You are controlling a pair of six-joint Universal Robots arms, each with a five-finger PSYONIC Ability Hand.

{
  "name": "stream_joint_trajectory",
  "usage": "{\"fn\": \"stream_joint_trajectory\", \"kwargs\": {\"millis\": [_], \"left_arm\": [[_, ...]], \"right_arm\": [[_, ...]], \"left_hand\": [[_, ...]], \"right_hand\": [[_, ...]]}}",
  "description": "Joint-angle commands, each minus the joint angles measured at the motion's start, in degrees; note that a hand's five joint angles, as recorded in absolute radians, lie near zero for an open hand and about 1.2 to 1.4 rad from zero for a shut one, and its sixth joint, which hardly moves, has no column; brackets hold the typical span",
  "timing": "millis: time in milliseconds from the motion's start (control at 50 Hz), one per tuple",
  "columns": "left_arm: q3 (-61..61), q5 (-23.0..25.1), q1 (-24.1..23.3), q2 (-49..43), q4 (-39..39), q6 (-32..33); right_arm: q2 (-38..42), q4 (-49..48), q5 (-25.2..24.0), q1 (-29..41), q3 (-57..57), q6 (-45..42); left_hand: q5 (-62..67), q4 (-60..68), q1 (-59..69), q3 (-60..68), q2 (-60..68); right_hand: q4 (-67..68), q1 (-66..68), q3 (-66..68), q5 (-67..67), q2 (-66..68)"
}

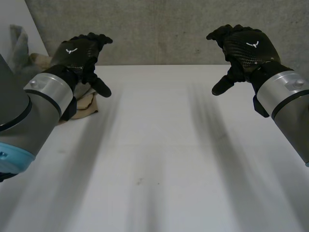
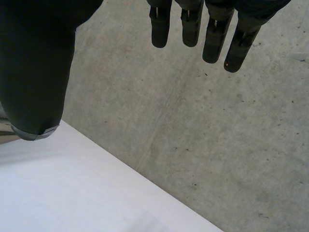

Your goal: Fold the laundry.

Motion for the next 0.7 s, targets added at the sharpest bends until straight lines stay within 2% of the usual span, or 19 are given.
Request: {"fn": "stream_joint_trajectory", "kwargs": {"millis": [20,80,140,160,260,380,460,520,540,560,640,700], "left_arm": [[2.79,0.86,7.68,-6.26,4.27,6.13],[3.67,2.96,14.09,-10.90,5.68,12.18],[5.69,5.77,17.62,-15.13,6.82,16.77],[8.22,7.52,19.55,-19.06,7.61,19.39],[16.67,11.58,23.43,-30.77,8.23,25.83],[26.34,13.60,27.30,-41.32,8.32,28.65],[31.70,15.27,27.83,-45.64,8.32,28.82],[34.61,15.54,28.00,-47.40,8.50,28.73],[35.74,15.10,28.09,-48.10,8.50,28.73],[36.02,14.75,28.01,-48.28,8.50,28.73],[35.67,10.37,26.78,-46.88,8.50,28.91],[32.52,6.68,24.41,-41.19,8.67,27.95]], "right_arm": [[0.14,0.01,-0.08,0.01,0.01,-0.08],[0.49,0.01,-0.08,0.01,0.01,-0.08],[0.67,0.01,-0.08,-0.08,0.01,-0.08],[0.67,0.01,-0.08,-0.08,0.01,-0.08],[0.84,0.01,-0.08,0.01,0.01,-0.17],[3.12,0.01,-0.08,0.01,0.01,-0.17],[4.09,0.01,-0.08,0.01,-0.07,-0.17],[4.27,0.01,-0.08,0.01,-0.07,-0.52],[4.36,0.01,-0.08,0.10,-0.07,-0.78],[4.45,0.01,-0.08,0.10,-0.07,-1.05],[5.06,0.01,0.01,-0.08,-0.16,-2.36],[5.06,0.01,0.01,-0.34,-0.43,-2.63]], "left_hand": [[-2.72,-1.33,-1.51,-1.66,-1.49],[-2.72,-1.33,-1.51,-1.66,-1.49],[-2.72,-1.33,-1.51,-1.66,-1.49],[-2.72,-1.33,-1.51,-1.66,-1.49],[-2.55,-1.16,-1.35,-1.50,-1.32],[-1.71,-0.32,-0.51,-0.66,-0.48],[11.20,12.59,12.40,12.25,12.43],[43.79,45.17,44.99,44.84,45.01],[60.70,62.08,61.90,61.75,61.92],[67.01,68.39,68.21,68.06,68.23],[67.07,68.45,68.27,68.12,68.29],[67.07,68.45,68.27,68.12,68.29]], "right_hand": [[-3.39,-1.28,-2.22,-3.81,-2.53],[-3.39,-1.28,-2.22,-3.81,-2.53],[-3.39,-1.28,-2.22,-3.81,-2.53],[-3.39,-1.28,-2.22,-3.81,-2.53],[-3.39,-1.28,-2.22,-3.81,-2.53],[-3.39,-1.28,-2.22,-3.81,-2.53],[-3.39,-1.28,-2.22,-3.81,-2.53],[-3.39,-1.28,-2.22,-3.81,-2.53],[-3.39,-1.28,-2.22,-3.81,-2.53],[-3.39,-1.28,-2.22,-3.81,-2.53],[-3.39,-1.28,-2.22,-3.81,-2.53],[-3.39,-1.28,-2.22,-3.81,-2.53]]}}
